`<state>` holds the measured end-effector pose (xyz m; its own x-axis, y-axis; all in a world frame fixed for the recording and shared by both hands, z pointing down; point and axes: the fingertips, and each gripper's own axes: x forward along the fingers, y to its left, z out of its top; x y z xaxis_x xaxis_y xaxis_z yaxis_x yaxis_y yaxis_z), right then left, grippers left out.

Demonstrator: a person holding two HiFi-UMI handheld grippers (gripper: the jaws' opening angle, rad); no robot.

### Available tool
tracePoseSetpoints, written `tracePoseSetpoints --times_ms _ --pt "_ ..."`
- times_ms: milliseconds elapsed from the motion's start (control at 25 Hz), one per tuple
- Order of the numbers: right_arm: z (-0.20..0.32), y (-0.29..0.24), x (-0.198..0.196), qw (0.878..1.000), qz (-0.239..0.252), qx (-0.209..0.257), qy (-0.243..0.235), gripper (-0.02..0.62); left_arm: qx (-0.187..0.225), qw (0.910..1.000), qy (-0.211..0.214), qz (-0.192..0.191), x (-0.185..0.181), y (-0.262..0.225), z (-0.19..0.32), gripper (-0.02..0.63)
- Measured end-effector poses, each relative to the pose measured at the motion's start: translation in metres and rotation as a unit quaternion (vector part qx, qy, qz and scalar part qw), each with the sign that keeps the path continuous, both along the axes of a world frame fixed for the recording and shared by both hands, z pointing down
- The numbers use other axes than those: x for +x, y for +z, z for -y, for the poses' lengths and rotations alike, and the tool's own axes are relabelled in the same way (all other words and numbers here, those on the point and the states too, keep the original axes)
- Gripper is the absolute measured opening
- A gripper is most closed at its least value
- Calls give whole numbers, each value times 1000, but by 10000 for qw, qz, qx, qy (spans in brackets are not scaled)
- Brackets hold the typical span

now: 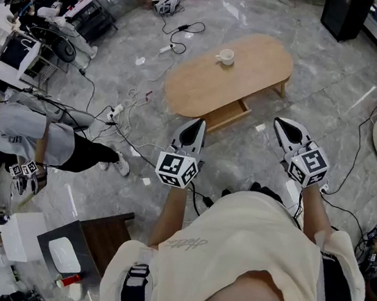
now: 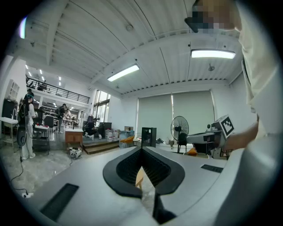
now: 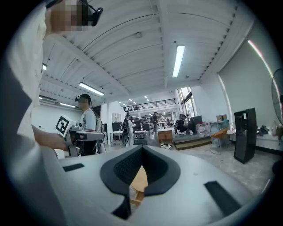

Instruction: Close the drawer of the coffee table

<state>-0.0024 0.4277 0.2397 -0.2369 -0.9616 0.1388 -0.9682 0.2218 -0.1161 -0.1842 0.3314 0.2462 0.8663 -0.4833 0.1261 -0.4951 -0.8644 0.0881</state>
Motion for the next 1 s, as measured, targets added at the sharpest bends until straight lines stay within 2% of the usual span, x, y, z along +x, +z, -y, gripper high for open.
tracePoseSetpoints --times_ms 200,360,560,800,1000 --pt "36 -11 14 9998 -20 193 -60 -8 78 9999 -104 11 9 -7 34 5" --pt "49 -6 14 9998 60 135 -139 -8 -5 9998 -170 86 4 -1 42 5" --pt "64 4 27 9998 195 91 10 -6 -96 9994 -274 197 3 9 57 5" --pt "72 23 51 9996 296 -13 -31 -6 -204 9987 -384 262 21 23 74 5" --pt "82 36 67 9989 -418 -98 -202 -6 -450 9980 -432 -52 46 22 88 5"
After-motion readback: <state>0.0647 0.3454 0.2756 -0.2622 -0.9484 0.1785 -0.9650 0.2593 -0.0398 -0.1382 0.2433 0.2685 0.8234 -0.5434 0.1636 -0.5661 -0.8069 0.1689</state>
